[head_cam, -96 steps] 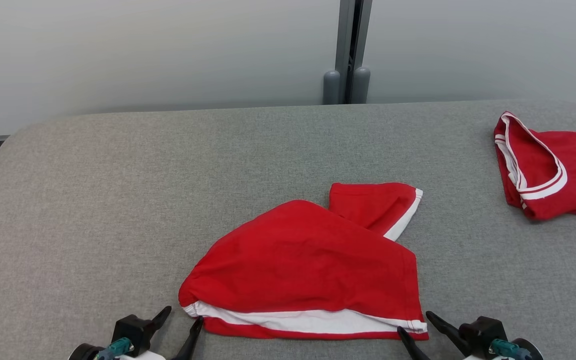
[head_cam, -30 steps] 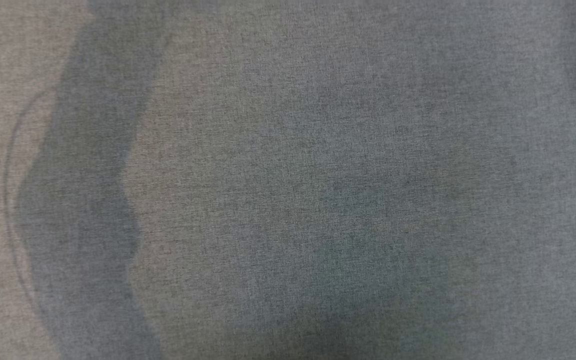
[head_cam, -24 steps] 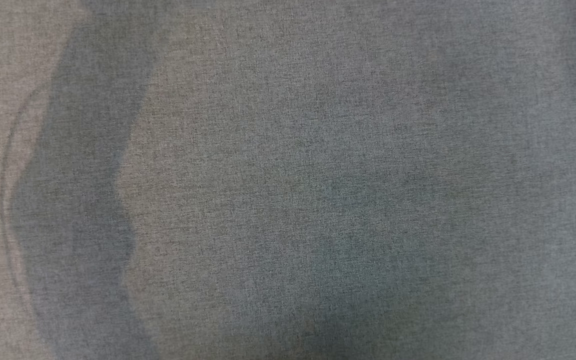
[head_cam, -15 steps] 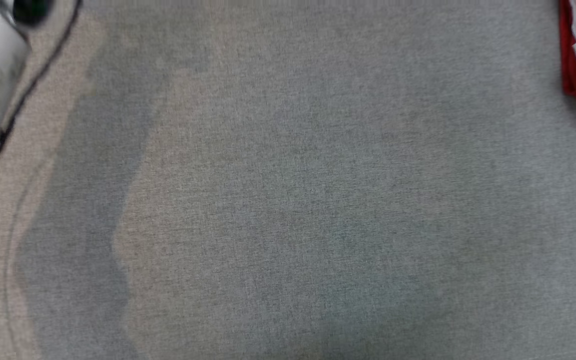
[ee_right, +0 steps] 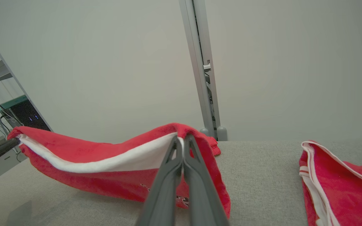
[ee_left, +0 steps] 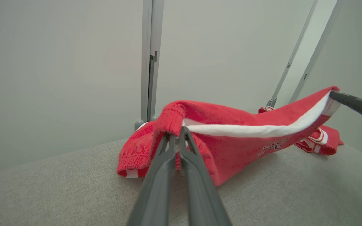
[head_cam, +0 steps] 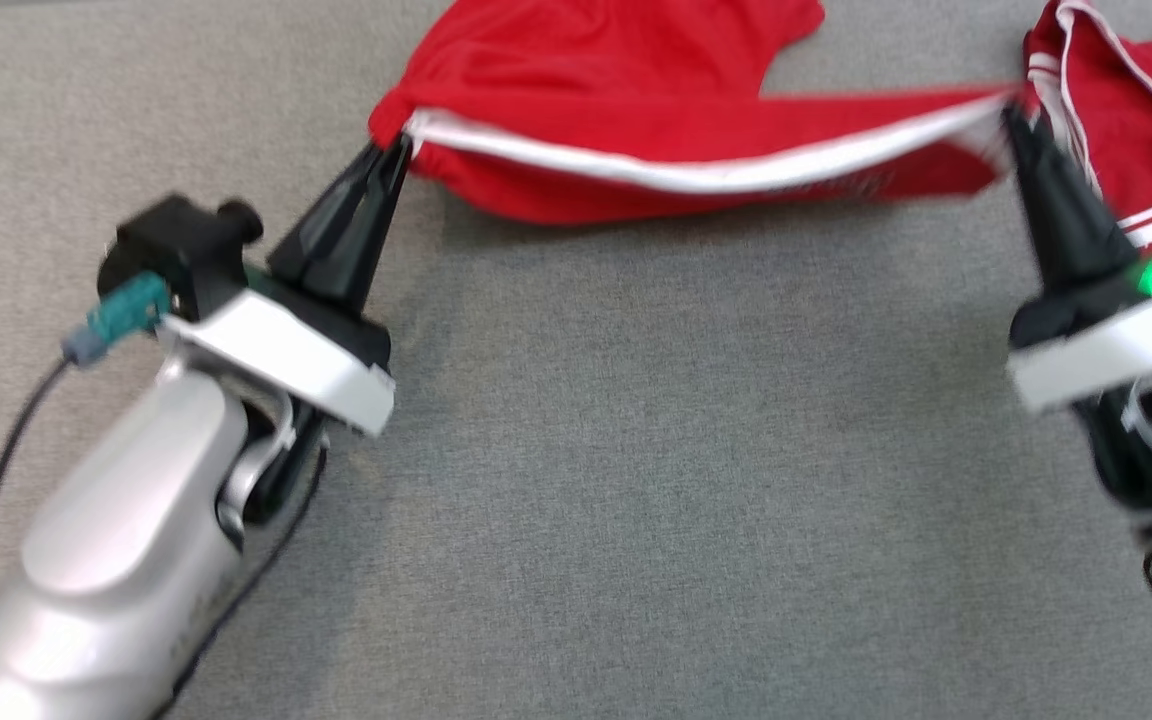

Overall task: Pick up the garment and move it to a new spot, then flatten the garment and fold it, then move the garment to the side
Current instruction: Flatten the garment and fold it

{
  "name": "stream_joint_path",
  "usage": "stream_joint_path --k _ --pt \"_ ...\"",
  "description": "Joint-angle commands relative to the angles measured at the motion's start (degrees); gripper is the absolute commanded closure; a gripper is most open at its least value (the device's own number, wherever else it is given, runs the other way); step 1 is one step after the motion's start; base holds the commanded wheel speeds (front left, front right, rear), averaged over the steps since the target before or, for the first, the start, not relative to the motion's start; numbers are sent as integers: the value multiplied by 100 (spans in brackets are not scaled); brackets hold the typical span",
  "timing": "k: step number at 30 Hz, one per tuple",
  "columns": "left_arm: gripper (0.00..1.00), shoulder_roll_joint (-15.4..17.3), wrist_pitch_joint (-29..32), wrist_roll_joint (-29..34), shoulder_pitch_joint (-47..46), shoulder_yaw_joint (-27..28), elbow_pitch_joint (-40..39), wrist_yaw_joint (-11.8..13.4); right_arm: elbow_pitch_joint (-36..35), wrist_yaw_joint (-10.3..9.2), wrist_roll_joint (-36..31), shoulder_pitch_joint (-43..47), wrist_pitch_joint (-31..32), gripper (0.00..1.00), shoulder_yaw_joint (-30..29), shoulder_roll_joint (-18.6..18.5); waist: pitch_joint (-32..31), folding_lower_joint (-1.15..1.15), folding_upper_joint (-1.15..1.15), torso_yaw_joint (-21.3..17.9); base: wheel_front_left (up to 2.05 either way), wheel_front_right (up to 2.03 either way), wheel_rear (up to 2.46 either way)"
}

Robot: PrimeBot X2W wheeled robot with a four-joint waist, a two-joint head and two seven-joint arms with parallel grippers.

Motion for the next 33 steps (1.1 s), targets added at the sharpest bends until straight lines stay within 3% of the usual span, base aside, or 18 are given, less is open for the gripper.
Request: stream_joint_path --k 1,17,25,33 --pt "100 -2 -22 2 115 64 -37 15 -63 2 -50 91 -29 100 3 -48 -135 0 0 48 0 0 0" --pt "100 -272 -16 823 3080 714 -159 -225 -419 2 136 2918 69 100 208 -167 -1274 0 0 171 0 0 0" --pt "100 -342 -16 1045 4092 1080 -222 -330 -771 1 110 4164 252 100 -125 -45 -1756 0 0 260 0 0 0" --pt "100 -366 -15 1210 4593 1092 -199 -461 -1307 1 -137 5225 599 100 -672 228 -1979 0 0 397 0 0 0"
